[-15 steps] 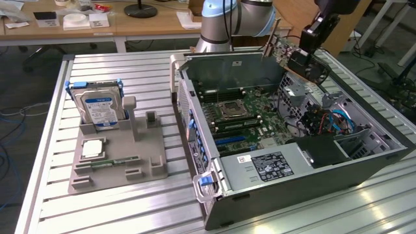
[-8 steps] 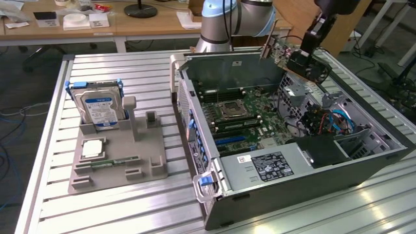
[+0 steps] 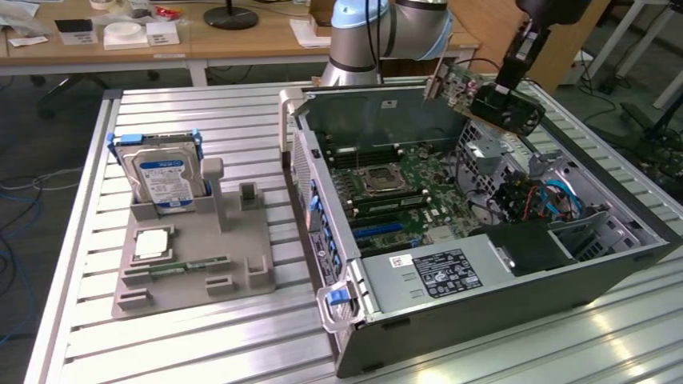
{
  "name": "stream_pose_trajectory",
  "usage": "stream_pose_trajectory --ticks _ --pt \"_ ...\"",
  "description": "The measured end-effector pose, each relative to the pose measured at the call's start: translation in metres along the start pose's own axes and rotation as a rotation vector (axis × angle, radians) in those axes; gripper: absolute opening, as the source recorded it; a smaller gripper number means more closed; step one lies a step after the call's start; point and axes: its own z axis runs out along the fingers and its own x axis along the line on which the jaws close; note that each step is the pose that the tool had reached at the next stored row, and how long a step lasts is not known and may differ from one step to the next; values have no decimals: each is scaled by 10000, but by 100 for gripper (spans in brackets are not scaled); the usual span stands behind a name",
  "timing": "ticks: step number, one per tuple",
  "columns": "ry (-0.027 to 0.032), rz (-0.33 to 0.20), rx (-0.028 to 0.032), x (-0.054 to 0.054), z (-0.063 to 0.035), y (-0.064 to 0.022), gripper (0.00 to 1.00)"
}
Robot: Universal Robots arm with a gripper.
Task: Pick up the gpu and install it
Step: 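Insert the gpu into the slot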
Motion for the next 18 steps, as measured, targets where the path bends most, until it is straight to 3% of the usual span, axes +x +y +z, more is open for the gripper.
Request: stream_pose_trajectory --ticks 18 --pt "141 -3055 -66 0 11 0 27"
